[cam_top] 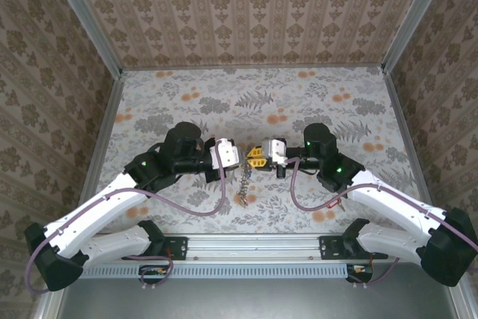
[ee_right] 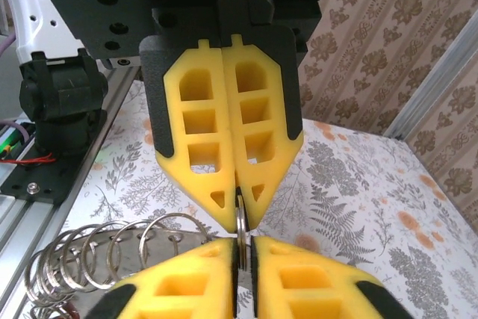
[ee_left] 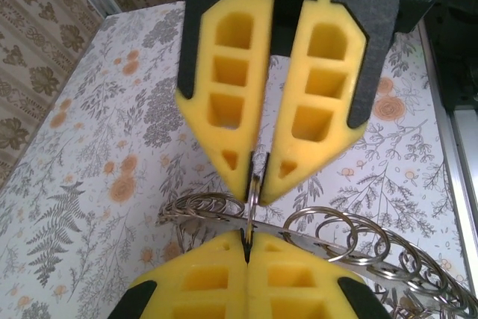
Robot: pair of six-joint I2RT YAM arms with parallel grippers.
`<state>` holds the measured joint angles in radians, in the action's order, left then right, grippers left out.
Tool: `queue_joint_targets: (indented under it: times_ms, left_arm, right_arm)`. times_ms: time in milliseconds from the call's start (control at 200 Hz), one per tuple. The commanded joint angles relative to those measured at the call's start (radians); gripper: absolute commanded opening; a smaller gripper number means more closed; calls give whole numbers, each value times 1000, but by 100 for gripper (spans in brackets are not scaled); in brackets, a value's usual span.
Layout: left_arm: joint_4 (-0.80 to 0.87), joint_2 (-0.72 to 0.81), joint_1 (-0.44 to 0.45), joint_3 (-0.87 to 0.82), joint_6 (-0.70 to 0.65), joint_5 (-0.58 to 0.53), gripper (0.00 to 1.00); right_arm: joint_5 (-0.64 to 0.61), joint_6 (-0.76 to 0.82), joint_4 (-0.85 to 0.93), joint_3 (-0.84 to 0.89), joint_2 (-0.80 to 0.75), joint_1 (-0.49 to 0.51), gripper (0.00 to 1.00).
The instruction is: Put the keys on the keyring
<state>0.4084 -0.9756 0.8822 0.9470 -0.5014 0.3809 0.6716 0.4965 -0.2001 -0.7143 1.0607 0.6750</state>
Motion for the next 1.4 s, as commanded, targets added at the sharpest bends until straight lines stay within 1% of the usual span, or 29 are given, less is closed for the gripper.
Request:
queue_joint_targets:
  times_ms: [0,75,140,185,350,460,485,540,610,715,765,825,885,940,1000,1305,1400]
  left_arm:
    - [-54,2,5,33,-18,48,0]
    - [-60,0,5,32,-18,44,0]
    - [-62,1,4,33,-21,43,0]
    - [-60,1,6,33,-23,37,0]
    - [-55,28,6,22,-30,43,0]
    - [-71,44,6,3,-20,51,8]
    - [-71,44,6,1,-16,52,12]
    - [-73,44,6,0,-9,49,19]
    - [-74,43,6,-3,-2,43,23]
    - [-73,42,5,-5,2,33,22]
    - [-71,43,6,-4,2,33,19]
    - [-70,43,4,-3,1,35,11]
    - [-70,42,5,-2,-1,36,10]
    - [-77,45,5,-1,-3,36,10]
    - [-90,50,6,-2,-1,36,15]
    - [-193,56,9,-42,36,82,15]
    - [-226,46,14,-51,38,93,20]
  right_arm:
    - [-3,-17,-34,-24,10,5,18]
    - [0,-19,-35,-23,13,5,16]
    - [2,-19,-34,-23,12,4,5]
    - [3,-22,-40,-22,9,4,0]
    - [27,-84,-151,4,-1,1,0]
    - [58,-147,-252,29,-1,-6,0]
    - [64,-152,-267,34,-2,-6,0]
    - [74,-160,-293,42,-3,-6,0]
    - [83,-164,-298,42,-6,-6,0]
    - [95,-165,-297,41,-8,-8,0]
    - [97,-165,-297,41,-9,-8,0]
    - [100,-164,-293,40,-8,-8,0]
    - [104,-161,-292,41,-7,-8,0]
    - [107,-156,-286,41,-6,-8,0]
    - [109,-143,-272,41,-5,-6,0]
    - [115,-105,-251,47,-13,-6,0]
    - [117,-97,-242,48,-12,-6,0]
